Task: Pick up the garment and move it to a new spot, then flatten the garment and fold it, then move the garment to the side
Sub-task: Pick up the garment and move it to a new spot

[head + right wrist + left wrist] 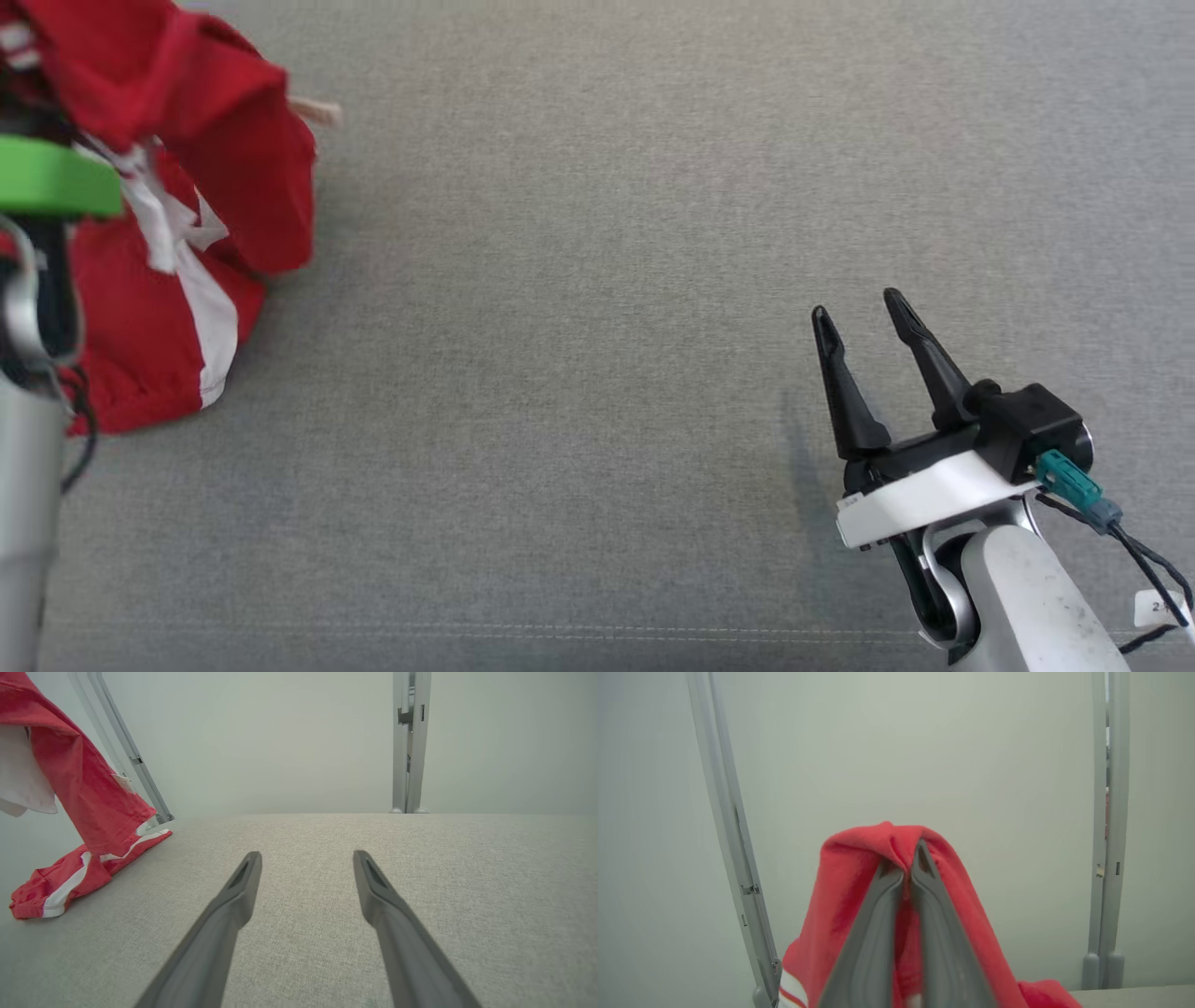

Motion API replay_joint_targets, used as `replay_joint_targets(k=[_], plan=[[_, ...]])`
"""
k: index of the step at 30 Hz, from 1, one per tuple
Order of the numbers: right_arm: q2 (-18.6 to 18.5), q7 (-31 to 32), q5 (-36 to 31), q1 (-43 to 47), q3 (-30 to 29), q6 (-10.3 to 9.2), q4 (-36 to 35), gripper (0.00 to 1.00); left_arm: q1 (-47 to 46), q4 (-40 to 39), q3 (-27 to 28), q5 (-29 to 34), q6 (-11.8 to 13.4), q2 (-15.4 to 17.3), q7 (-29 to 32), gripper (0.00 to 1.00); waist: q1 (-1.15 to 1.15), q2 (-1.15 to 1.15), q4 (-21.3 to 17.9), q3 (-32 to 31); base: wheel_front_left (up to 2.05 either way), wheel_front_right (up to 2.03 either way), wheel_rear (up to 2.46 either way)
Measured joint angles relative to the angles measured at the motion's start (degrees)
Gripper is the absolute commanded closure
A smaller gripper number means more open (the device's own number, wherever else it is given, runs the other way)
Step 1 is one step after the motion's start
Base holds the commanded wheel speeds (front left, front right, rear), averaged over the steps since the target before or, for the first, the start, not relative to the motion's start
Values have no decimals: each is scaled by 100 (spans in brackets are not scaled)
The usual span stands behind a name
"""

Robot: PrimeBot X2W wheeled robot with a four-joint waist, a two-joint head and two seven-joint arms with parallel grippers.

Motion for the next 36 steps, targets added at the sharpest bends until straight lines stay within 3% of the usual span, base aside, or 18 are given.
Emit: replay_joint_targets(k=[7,13,19,32,33,34,36], plan=[[89,-49,53,198,-81,0,-112,0,1424,-2086,-265,171,591,-93,364,100,0,0,-428,-141,0,0,0],[118,-93,212,246,-142,0,-400,0,1847,-2783,-946,367,683,-291,883,100,0,0,-922,-132,0,0,0],[119,-123,549,293,-90,0,-455,0,1823,-2131,-1742,472,466,-749,1245,100,0,0,-1476,-59,0,0,0],[121,-125,732,268,-5,0,-458,0,826,536,-2446,345,-248,-1935,1022,100,0,0,-2548,230,0,0,0],[121,-125,739,257,-2,0,-458,0,796,734,-2483,330,-308,-1986,1012,65,0,0,-2602,257,0,0,0],[120,-125,767,254,-9,0,-458,0,771,892,-2517,316,-374,-2036,965,0,0,0,-2650,285,0,0,0],[123,-125,784,252,-16,0,-457,0,688,1122,-2618,319,-515,-2101,860,0,0,0,-2717,341,0,0,0]])
